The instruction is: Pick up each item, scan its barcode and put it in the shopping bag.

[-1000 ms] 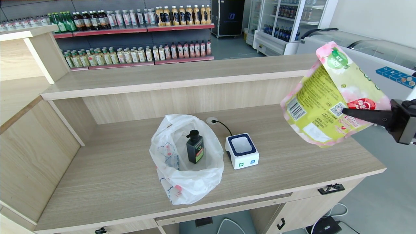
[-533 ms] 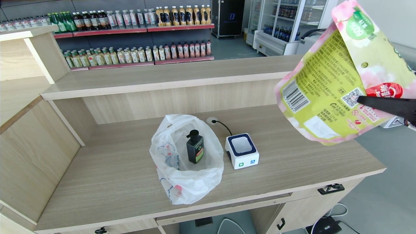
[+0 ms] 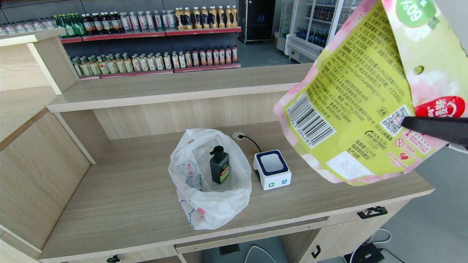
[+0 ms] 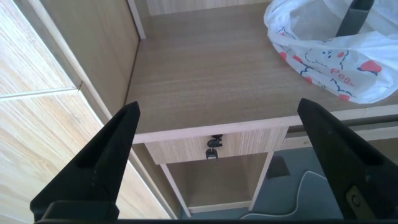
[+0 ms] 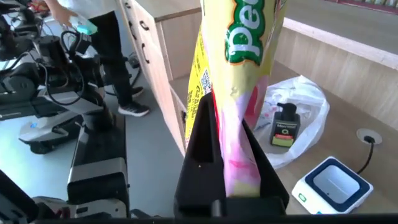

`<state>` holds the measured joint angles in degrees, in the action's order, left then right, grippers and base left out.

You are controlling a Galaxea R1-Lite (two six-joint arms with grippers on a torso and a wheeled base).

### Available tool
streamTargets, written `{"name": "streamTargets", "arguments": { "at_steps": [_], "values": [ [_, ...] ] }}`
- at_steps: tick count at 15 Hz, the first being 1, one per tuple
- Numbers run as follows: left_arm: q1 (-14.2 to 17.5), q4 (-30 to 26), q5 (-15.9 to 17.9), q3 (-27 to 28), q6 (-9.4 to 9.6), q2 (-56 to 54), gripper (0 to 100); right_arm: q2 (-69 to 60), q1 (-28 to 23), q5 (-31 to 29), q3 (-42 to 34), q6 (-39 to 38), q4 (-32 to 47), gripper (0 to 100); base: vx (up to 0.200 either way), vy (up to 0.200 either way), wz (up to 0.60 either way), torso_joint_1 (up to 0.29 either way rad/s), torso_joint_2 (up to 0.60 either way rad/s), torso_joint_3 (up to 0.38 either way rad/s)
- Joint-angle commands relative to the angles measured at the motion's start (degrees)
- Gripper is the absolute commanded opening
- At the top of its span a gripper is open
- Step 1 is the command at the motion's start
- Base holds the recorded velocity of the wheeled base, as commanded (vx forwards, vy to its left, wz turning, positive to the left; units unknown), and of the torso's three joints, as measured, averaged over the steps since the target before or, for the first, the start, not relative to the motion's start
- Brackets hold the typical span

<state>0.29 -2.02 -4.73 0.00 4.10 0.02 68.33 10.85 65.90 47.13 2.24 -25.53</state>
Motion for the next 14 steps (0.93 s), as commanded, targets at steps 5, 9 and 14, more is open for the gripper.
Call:
{"name": "streamTargets", "arguments": {
  "at_steps": [5, 9, 14],
  "values": [
    [-0.03, 0.0, -0.02, 0.0, -0.05, -0.02, 100, -0.13, 10.24, -13.43, 2.97, -2.95, 0.65, 0, 0.0, 0.0, 0.0, 0.0, 0.0, 0.0],
    [-0.03, 0.0, -0.02, 0.0, -0.05, -0.02, 100, -1.97, 18.77, -13.61, 5.25, -2.77, 4.87, 0, 0.0, 0.0, 0.0, 0.0, 0.0, 0.0],
    [-0.03, 0.0, -0.02, 0.0, -0.05, -0.02, 100, -3.38, 20.88, -13.78, 8.77, -2.77, 8.21, 0, 0.0, 0.0, 0.0, 0.0, 0.0, 0.0]
  ]
}}
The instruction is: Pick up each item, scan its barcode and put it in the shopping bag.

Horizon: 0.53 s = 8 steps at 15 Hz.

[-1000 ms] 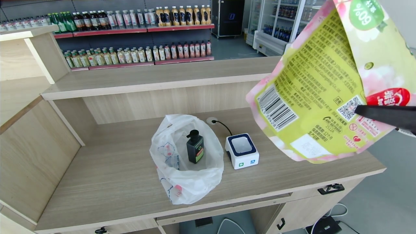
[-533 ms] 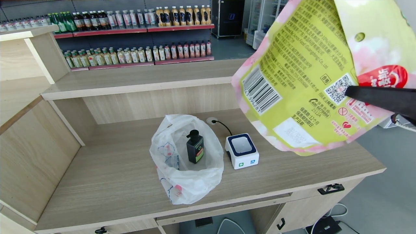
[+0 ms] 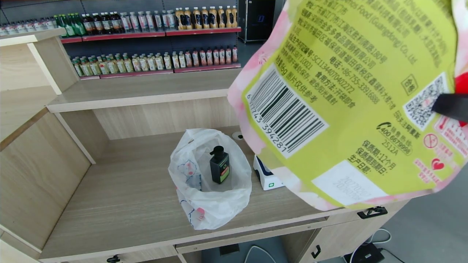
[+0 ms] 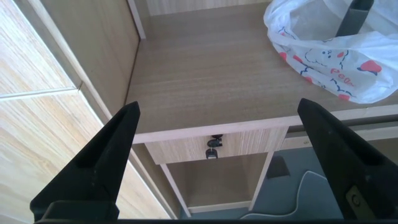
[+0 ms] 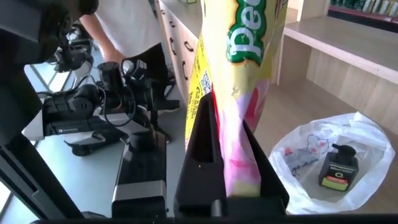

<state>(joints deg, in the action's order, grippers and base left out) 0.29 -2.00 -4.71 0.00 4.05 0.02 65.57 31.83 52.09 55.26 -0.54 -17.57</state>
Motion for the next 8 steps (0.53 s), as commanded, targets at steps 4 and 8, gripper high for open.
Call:
{"name": "streamTargets", "arguments": {
  "at_steps": [4, 8],
  "values": [
    [-0.03, -0.02, -0.04, 0.0, 0.08, -0.02, 100, -1.59, -0.01, 0.03, -0.24, 0.62, 0.96, 0, 0.0, 0.0, 0.0, 0.0, 0.0, 0.0],
    [0.06, -0.02, -0.04, 0.0, 0.0, -0.02, 100, 3.51, -0.1, -3.57, 2.04, 4.49, 0.43, 0, 0.0, 0.0, 0.0, 0.0, 0.0, 0.0]
  ]
}}
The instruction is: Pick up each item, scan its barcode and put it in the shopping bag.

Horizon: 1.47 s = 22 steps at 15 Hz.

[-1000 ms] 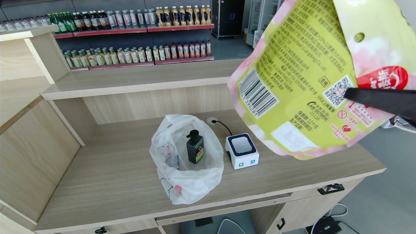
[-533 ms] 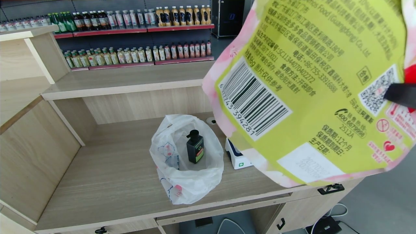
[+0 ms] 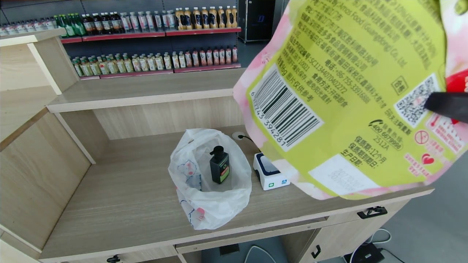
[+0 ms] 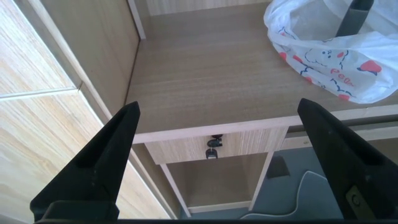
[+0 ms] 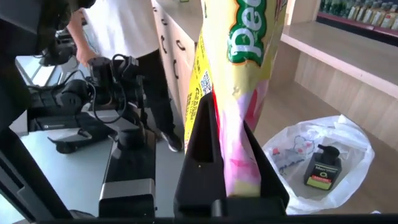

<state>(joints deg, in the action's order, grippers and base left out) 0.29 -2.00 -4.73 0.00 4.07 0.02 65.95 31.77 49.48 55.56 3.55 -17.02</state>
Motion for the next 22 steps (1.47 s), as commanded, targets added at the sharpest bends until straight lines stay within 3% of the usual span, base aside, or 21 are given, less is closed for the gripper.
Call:
{"name": "streamTargets", "arguments": {
  "at_steps": [1, 5, 9, 22],
  "values": [
    [-0.03, -0.02, -0.02, 0.0, -0.03, -0.02, 100, 4.54, -0.04, -1.05, 3.23, 0.41, -0.03, 0, 0.0, 0.0, 0.0, 0.0, 0.0, 0.0],
    [-0.03, -0.02, -0.02, 0.0, -0.03, -0.02, 100, 8.67, 0.49, 0.26, 6.66, 0.41, 0.41, 0, 0.0, 0.0, 0.0, 0.0, 0.0, 0.0],
    [-0.03, -0.02, -0.02, 0.0, 0.06, -0.02, 100, 10.16, 5.15, 1.67, 6.84, 0.5, 1.11, 0, 0.0, 0.0, 0.0, 0.0, 0.0, 0.0],
    [-0.03, -0.02, -0.02, 0.0, -0.03, -0.02, 100, 10.95, 6.38, 4.04, 8.51, -2.05, 1.11, 0, 0.0, 0.0, 0.0, 0.0, 0.0, 0.0]
  ]
}}
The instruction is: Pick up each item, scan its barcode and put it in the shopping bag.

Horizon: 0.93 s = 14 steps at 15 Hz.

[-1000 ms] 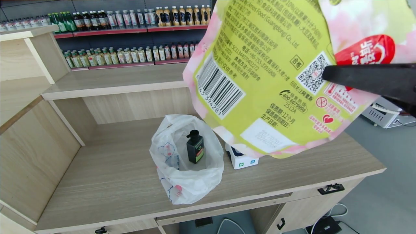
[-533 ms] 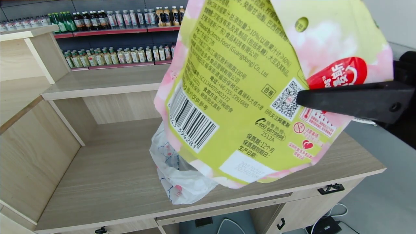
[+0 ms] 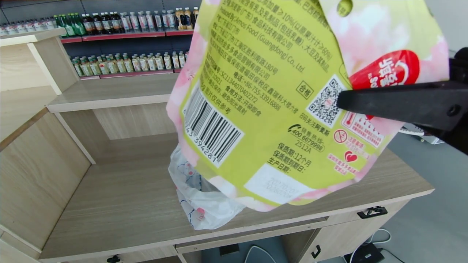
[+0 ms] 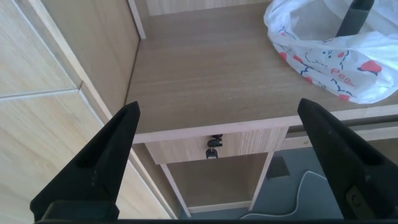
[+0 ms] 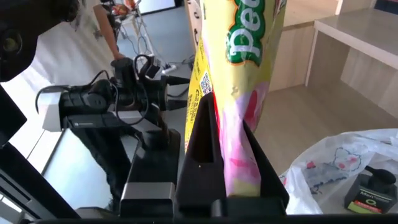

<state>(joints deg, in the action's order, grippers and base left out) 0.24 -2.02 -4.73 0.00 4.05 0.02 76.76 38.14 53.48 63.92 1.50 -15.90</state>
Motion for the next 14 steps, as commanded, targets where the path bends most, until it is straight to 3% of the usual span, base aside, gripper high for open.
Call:
{"name": "streamTargets", "arguments": {
  "at_steps": [1, 7, 14],
  "values": [
    [0.11, 0.0, -0.02, 0.0, 0.0, -0.02, 100, 0.32, 0.0, 0.05, 0.24, 0.08, -0.28, 0, 0.0, 0.0, 0.0, 0.0, 0.0, 0.0],
    [0.02, 0.0, -0.02, 0.0, 0.08, -0.02, 100, -0.39, 0.18, 3.47, 0.68, 0.61, -0.28, 0, 0.0, 0.0, 0.0, 0.0, 0.0, 0.0],
    [0.02, 0.0, -0.02, 0.0, 0.0, -0.02, 100, -5.75, -1.41, 3.3, -3.45, 0.7, -0.19, 0, 0.0, 0.0, 0.0, 0.0, 0.0, 0.0]
  ]
}}
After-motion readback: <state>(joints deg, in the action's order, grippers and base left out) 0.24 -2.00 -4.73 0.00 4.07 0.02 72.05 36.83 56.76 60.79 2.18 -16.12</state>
